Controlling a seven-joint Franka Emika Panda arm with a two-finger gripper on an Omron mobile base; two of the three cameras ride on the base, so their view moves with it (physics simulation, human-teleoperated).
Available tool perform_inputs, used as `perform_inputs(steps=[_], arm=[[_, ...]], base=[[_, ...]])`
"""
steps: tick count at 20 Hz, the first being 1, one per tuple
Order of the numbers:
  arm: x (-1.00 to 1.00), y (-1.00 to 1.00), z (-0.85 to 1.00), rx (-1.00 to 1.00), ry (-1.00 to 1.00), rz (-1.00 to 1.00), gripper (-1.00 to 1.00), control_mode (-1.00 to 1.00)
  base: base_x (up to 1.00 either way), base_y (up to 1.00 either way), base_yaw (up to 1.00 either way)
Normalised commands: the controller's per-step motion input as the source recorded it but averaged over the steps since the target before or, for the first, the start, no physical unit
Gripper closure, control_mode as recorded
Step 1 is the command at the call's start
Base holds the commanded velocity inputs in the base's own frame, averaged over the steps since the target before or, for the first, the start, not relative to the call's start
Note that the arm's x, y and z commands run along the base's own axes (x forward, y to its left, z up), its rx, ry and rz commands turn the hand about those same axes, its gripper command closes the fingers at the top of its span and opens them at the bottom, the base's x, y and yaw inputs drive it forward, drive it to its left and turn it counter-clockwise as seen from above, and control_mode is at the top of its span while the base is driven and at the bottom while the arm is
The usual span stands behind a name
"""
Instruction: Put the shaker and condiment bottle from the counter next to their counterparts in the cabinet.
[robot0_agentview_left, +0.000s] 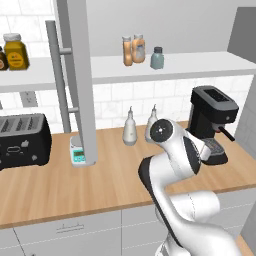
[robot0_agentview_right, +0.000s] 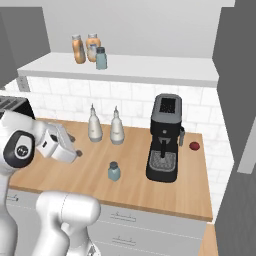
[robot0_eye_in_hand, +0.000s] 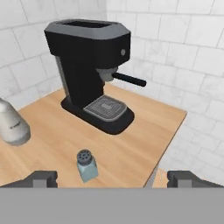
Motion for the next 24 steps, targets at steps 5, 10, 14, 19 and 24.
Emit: perform_inputs(steps=[5,10,14,19,24], arm=[[0.02,-0.26,-0.78,-0.09,0.0,0.01,-1.0,-1.0],[0.05,-0.12,-0.61,-0.06,0.01,0.02,-1.0,-1.0],[0.17,-0.11,-0.59,-0.04,0.0,-0.04,-1.0,-1.0],[0.12,-0.02,-0.53,-0.05,-0.01,-0.17,-1.0,-1.0],[0.01,0.0,-0.24,-0.06,-0.04,-0.26,-1.0,-1.0]], base=[[0.0,0.0,0.0],[0.0,0.0,0.0],[0.0,0.0,0.0],[0.0,0.0,0.0],[0.0,0.0,0.0]])
